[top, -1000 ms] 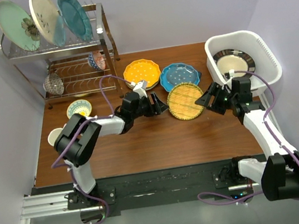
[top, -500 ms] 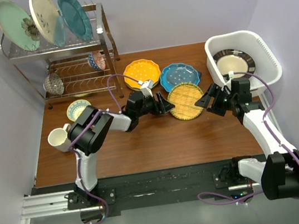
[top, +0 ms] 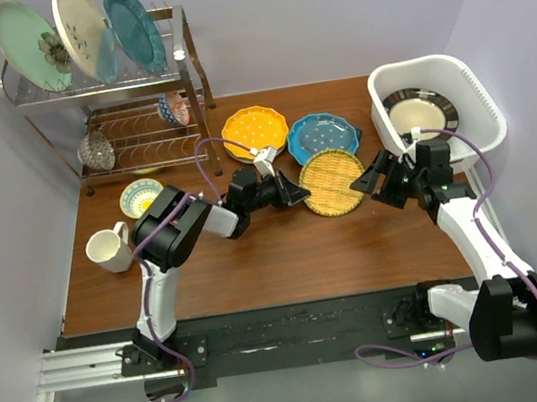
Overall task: Place the plates into the plastic bin on the countertop
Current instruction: Pick up the plate at the center of the board.
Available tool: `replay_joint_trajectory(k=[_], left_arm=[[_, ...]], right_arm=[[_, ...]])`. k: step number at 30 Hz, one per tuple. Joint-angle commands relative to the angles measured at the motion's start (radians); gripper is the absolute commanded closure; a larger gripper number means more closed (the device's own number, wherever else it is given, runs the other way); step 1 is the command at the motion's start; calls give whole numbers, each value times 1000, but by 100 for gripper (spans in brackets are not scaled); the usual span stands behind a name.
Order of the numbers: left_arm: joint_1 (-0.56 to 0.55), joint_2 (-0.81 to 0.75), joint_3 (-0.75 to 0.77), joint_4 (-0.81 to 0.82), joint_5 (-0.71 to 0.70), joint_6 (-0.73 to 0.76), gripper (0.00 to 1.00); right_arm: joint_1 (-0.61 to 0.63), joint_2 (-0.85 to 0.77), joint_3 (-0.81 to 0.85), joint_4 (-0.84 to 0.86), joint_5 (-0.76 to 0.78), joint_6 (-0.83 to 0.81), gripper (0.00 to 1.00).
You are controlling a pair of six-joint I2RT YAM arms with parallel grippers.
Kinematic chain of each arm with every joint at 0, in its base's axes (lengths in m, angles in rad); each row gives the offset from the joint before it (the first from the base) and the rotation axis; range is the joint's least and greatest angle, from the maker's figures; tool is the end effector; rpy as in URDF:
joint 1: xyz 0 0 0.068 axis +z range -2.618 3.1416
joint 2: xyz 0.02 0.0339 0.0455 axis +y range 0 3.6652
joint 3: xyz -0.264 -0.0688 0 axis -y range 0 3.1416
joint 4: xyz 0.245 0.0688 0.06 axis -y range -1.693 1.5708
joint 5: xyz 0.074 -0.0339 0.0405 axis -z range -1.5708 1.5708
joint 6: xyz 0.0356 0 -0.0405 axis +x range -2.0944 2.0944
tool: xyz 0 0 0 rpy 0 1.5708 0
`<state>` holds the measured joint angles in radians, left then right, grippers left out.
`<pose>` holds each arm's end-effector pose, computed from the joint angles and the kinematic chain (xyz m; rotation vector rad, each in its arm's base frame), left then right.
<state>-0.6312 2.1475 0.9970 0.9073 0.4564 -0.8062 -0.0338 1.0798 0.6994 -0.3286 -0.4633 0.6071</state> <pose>0.3311 -0.2614 0.1101 0.1874 2.0266 -1.3813 0.2260 0.0083 0.2421 0.4903 2.2731 0.8236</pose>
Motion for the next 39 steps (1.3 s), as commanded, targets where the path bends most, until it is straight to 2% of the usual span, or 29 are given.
replay_joint_trajectory(k=[1,8,13,20,23,28,31,34,36,37,39], left_arm=[[11,-118,-52,84,-19,2,100],[31,-248,-118,136,-9,-25,100],[64,-311,-175,263,40,-138,100],[61,-252,-169,490,149,-312,100],[51,-212,-172,547,159,-361,100],[7,-167,-144,559,183,-360,100],[-16,-150,-141,576,180,-366,100],[-25,-135,-144,613,179,-384,100],[-25,-130,-146,646,188,-401,100],[-25,-132,-147,654,188,-403,100],[-24,-139,-147,654,192,-399,100]], right_arm=[[-8,-32,48,-15,-11,-26,21],[-47,-41,35,-13,-58,-30,15],[-129,-35,-44,130,-242,31,14],[-141,-67,-118,324,-356,125,15],[-141,-93,-121,379,-370,134,16],[-141,-126,-130,411,-359,152,18],[-141,-118,-135,448,-368,169,30],[-141,-103,-138,456,-380,164,48],[-141,-98,-141,468,-393,164,64],[-141,-95,-143,468,-397,160,77],[-141,-93,-138,455,-399,148,90]])
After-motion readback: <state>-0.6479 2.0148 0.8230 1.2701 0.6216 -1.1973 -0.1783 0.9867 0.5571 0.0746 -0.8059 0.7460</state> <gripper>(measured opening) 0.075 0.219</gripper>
